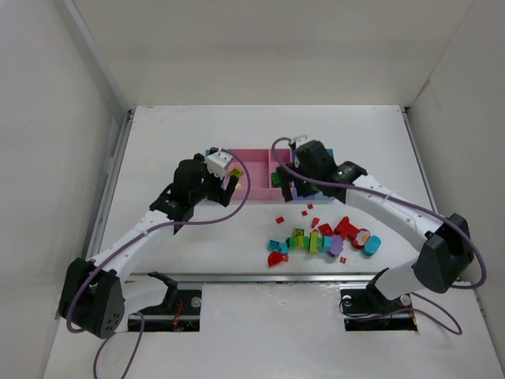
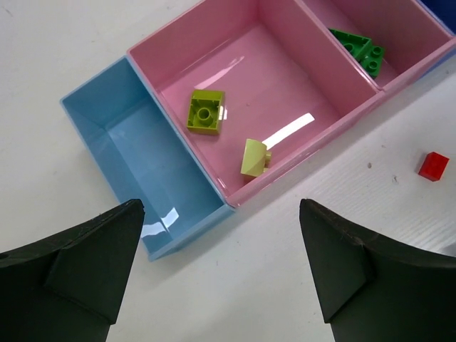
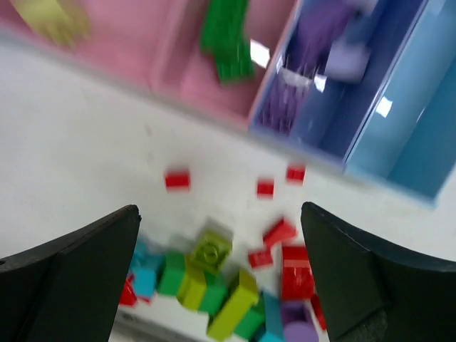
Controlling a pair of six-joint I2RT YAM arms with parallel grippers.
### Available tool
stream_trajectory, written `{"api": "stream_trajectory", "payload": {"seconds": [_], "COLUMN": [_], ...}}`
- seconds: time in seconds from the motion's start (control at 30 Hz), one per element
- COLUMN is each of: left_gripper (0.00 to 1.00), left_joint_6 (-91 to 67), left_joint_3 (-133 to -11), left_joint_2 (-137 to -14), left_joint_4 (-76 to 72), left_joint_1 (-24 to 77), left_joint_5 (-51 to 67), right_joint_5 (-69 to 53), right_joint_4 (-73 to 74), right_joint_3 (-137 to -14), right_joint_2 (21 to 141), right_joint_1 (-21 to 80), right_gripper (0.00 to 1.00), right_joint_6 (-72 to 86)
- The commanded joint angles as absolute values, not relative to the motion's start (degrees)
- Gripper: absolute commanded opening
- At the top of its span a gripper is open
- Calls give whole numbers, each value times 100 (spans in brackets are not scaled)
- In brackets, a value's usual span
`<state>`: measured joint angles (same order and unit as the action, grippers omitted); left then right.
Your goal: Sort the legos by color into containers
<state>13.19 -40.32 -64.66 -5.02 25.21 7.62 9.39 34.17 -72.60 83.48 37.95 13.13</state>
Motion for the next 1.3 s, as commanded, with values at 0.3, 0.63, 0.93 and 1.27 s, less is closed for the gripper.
{"api": "stream_trajectory", "payload": {"seconds": [0.3,0.63,0.93,1.27], "left_gripper": [88,88,88,88], "left_joint_6": [1125,1072,1072,1072], "left_joint_3": [-3990,-3876,-3762,-3762], "left_joint_2": [-6329,-6144,-5959,-5959], "left_joint_4": [-888,-782,-729,-729], "left_joint_1": [2593,2593,2593,2593], "left_joint_5": [1037,1037,984,984], "right_joint_5": [-993,-1143,-932,-1107], "right_joint_4": [3578,3709,3911,3630], "right_joint_3": [-5415,-5098,-5221,-5159], "right_joint_2": [8096,8006,8577,8683], "right_joint_1": [4087,4087,4271,4324], "right_gripper": [75,75,79,55], "right_joint_6": [1626,1521,1354,1301]}}
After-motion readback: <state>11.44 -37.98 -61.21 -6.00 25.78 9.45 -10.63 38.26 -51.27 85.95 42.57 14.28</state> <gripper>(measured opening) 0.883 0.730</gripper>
